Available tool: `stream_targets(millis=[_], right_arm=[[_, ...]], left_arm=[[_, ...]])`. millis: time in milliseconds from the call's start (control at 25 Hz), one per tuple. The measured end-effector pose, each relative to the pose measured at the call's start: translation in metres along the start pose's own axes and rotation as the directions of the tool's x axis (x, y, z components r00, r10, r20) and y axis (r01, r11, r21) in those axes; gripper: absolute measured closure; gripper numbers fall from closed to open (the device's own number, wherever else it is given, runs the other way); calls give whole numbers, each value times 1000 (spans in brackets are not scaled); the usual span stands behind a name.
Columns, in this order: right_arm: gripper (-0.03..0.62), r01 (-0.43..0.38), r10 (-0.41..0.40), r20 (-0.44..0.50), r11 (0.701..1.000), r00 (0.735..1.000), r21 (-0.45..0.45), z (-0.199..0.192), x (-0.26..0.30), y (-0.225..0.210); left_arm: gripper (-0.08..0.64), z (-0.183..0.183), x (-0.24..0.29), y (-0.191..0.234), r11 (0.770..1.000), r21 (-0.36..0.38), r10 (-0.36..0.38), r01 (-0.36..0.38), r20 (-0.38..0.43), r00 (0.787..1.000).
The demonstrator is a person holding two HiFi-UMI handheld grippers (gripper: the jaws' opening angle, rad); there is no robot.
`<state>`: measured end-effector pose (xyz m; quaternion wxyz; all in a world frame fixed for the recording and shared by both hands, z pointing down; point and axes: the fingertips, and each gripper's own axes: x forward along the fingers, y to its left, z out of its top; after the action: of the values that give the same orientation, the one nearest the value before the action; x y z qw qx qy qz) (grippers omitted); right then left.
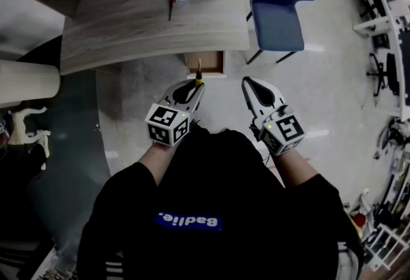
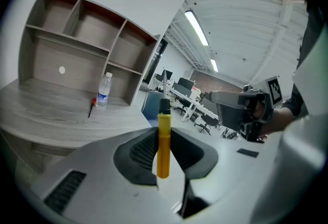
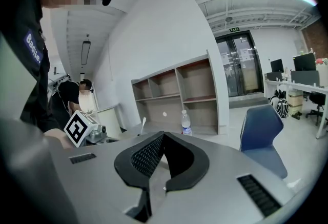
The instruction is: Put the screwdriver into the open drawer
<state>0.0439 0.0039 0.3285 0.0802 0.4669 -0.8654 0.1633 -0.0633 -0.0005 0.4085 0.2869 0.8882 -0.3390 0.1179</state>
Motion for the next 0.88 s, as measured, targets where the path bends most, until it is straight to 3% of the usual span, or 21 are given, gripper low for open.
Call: stream_targets(millis=[400, 680, 880], right_arm=[[563, -9, 10, -30, 999, 1000, 37, -13, 23, -33], [563, -58, 64, -79, 996, 995, 69, -20, 44, -78], [563, -78, 88, -107, 993, 990, 90, -37, 69, -97]], left_arm=[[486, -31, 49, 35, 999, -23, 31, -33, -86, 996], [486, -63, 100, 64, 991, -90, 87, -104, -175, 981], [486, -81, 125, 86, 984, -128, 100, -126, -197, 975]])
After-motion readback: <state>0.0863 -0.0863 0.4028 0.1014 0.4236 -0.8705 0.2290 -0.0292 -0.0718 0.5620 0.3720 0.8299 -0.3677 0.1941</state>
